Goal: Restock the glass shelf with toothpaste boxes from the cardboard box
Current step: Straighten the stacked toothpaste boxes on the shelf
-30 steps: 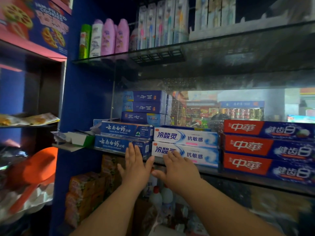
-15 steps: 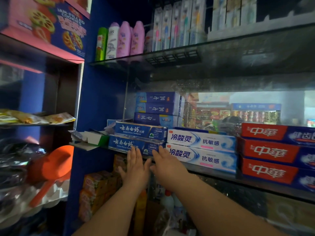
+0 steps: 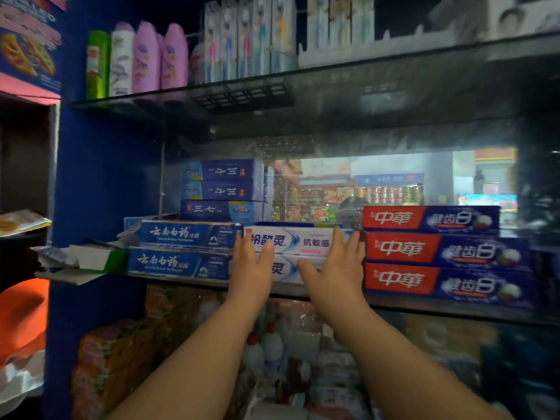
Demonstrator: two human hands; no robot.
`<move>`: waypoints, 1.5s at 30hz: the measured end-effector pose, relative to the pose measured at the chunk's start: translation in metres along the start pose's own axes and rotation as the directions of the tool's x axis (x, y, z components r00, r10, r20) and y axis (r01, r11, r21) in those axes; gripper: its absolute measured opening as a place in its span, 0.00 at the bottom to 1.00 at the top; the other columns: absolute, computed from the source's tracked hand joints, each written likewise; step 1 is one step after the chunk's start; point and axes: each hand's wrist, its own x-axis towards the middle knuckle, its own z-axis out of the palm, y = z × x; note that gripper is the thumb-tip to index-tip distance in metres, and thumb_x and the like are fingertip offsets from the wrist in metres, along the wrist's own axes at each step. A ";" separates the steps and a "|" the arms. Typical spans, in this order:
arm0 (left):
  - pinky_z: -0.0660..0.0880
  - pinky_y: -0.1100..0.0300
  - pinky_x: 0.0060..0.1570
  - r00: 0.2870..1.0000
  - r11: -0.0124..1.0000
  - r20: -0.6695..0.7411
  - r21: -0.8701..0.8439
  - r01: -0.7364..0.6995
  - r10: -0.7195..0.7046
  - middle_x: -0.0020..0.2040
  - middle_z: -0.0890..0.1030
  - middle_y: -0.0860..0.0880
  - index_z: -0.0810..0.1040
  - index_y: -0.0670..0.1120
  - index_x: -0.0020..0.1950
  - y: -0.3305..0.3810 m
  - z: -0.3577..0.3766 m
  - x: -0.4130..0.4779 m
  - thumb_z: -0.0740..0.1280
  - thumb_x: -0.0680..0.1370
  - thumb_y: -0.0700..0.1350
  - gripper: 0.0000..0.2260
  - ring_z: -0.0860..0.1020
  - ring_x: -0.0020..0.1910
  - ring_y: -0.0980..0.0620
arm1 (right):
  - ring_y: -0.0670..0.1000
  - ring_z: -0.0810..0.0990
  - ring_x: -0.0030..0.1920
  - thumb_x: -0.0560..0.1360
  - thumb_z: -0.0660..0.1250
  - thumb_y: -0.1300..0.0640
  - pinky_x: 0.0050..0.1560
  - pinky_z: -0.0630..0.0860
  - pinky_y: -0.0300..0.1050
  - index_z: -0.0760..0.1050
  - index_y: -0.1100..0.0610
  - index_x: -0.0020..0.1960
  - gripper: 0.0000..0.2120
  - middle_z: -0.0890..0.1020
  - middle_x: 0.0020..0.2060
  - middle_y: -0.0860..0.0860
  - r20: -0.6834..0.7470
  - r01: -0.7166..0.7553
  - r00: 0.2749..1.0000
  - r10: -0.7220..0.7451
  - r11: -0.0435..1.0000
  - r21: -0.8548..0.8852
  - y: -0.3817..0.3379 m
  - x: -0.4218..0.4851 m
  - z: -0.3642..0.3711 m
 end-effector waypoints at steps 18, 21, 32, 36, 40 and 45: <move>0.69 0.41 0.63 0.934 0.940 -0.112 0.000 0.341 -0.339 0.65 0.72 0.43 0.66 0.47 0.68 -0.007 0.030 0.046 0.61 0.75 0.58 0.25 0.71 0.63 0.41 | 0.55 0.52 0.76 0.73 0.70 0.50 0.75 0.56 0.56 0.38 0.51 0.78 0.48 0.50 0.77 0.52 0.160 -0.182 0.978 0.138 0.932 0.312 0.020 0.018 -0.004; 0.68 0.40 0.64 0.935 0.939 -0.110 0.030 0.343 -0.338 0.67 0.71 0.43 0.65 0.46 0.70 -0.007 0.030 0.044 0.61 0.76 0.58 0.26 0.70 0.64 0.41 | 0.55 0.54 0.76 0.73 0.70 0.50 0.74 0.58 0.56 0.39 0.52 0.78 0.48 0.52 0.76 0.53 0.163 -0.212 0.972 0.170 0.931 0.297 0.018 0.023 -0.003; 0.64 0.40 0.67 0.960 0.957 -0.060 0.081 0.278 -0.274 0.73 0.62 0.45 0.64 0.46 0.72 -0.010 0.030 0.037 0.58 0.76 0.60 0.29 0.64 0.70 0.41 | 0.56 0.50 0.76 0.73 0.69 0.49 0.75 0.55 0.54 0.37 0.53 0.78 0.47 0.49 0.77 0.53 0.208 -0.255 0.956 0.206 0.935 0.246 0.014 0.023 -0.007; 0.62 0.41 0.70 0.969 0.964 -0.040 0.094 0.248 -0.245 0.75 0.59 0.43 0.60 0.45 0.75 -0.007 0.029 0.031 0.58 0.77 0.60 0.31 0.60 0.73 0.42 | 0.56 0.49 0.76 0.74 0.68 0.49 0.75 0.54 0.53 0.37 0.53 0.78 0.47 0.47 0.77 0.53 0.206 -0.249 0.957 0.202 0.939 0.236 0.011 0.019 -0.011; 0.58 0.43 0.73 0.982 0.978 0.013 0.093 0.184 -0.186 0.78 0.54 0.45 0.55 0.45 0.77 0.001 0.025 0.014 0.57 0.79 0.58 0.31 0.56 0.76 0.44 | 0.55 0.45 0.77 0.76 0.66 0.50 0.76 0.52 0.53 0.39 0.53 0.78 0.43 0.42 0.77 0.52 0.202 -0.193 0.968 0.148 0.956 0.223 0.013 0.005 -0.015; 0.52 0.49 0.76 0.992 0.992 0.077 0.085 0.091 -0.097 0.79 0.51 0.47 0.52 0.46 0.78 0.006 0.016 -0.020 0.54 0.81 0.56 0.28 0.51 0.78 0.47 | 0.50 0.41 0.77 0.79 0.62 0.53 0.77 0.50 0.51 0.38 0.53 0.78 0.39 0.38 0.77 0.49 0.208 -0.072 0.978 0.018 0.964 0.257 0.014 -0.026 -0.017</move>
